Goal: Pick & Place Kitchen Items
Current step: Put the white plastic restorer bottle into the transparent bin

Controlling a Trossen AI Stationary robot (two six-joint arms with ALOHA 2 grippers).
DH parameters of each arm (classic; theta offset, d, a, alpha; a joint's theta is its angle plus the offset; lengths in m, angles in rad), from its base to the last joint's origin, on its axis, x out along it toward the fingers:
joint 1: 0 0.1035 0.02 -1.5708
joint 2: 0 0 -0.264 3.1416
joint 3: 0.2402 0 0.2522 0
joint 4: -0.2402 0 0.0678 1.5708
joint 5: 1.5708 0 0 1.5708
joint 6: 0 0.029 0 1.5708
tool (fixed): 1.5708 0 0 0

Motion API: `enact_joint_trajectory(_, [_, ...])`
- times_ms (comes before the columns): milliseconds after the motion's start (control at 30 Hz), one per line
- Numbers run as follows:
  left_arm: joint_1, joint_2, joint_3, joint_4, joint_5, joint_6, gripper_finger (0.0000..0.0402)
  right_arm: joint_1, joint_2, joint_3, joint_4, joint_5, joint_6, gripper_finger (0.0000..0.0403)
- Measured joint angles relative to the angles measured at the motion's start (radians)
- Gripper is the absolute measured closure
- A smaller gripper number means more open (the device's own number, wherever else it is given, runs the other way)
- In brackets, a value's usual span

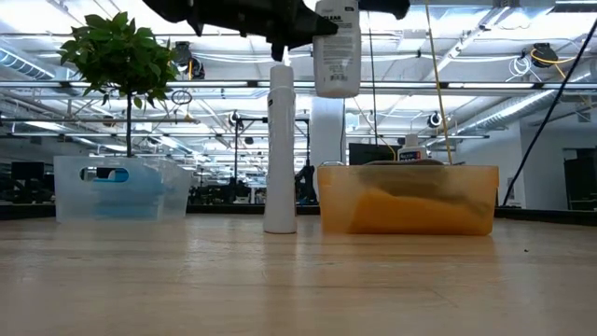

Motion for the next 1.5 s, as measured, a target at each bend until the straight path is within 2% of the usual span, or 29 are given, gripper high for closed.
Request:
enact_joint_trajectory(167, [0.002,0.000,0.000,-0.021,-0.006,0.000,0.0356,0.000,0.064,0.081,-0.011,-0.002,-0.028,0.0173])
enact_joint_trajectory(533, [0.004,0.000,0.000,-0.029,-0.025,0.001,0.0356,0.000,0.154,0.085,0.022,-0.005,-0.037,0.0187])
enact_joint_trajectory(667, [0.004,0.000,0.000,-0.036,-0.026,0.001,0.0356,0.000,0.156,0.085,0.020,-0.006,-0.050,0.0221])
enact_joint_trajectory(933, [0.005,0.000,0.000,-0.035,-0.030,0.000,0.0355,0.000,0.149,0.085,0.040,-0.014,-0.054,0.0321])
enact_joint_trajectory(1100, [-0.005,0.000,0.000,-0.035,-0.035,-0.005,0.0353,0.000,0.149,0.085,0.030,-0.015,-0.069,0.0321])
enact_joint_trajectory(1233, [-0.020,-0.004,0.000,-0.042,-0.062,0.002,0.0321,-0.001,0.136,0.085,0.003,-0.015,-0.077,0.0321])
enact_joint_trajectory(1500, [-0.014,-0.035,0.001,-0.068,-0.194,0.000,0.0200,-0.051,0.085,0.078,-0.074,0.010,-0.081,0.0321])
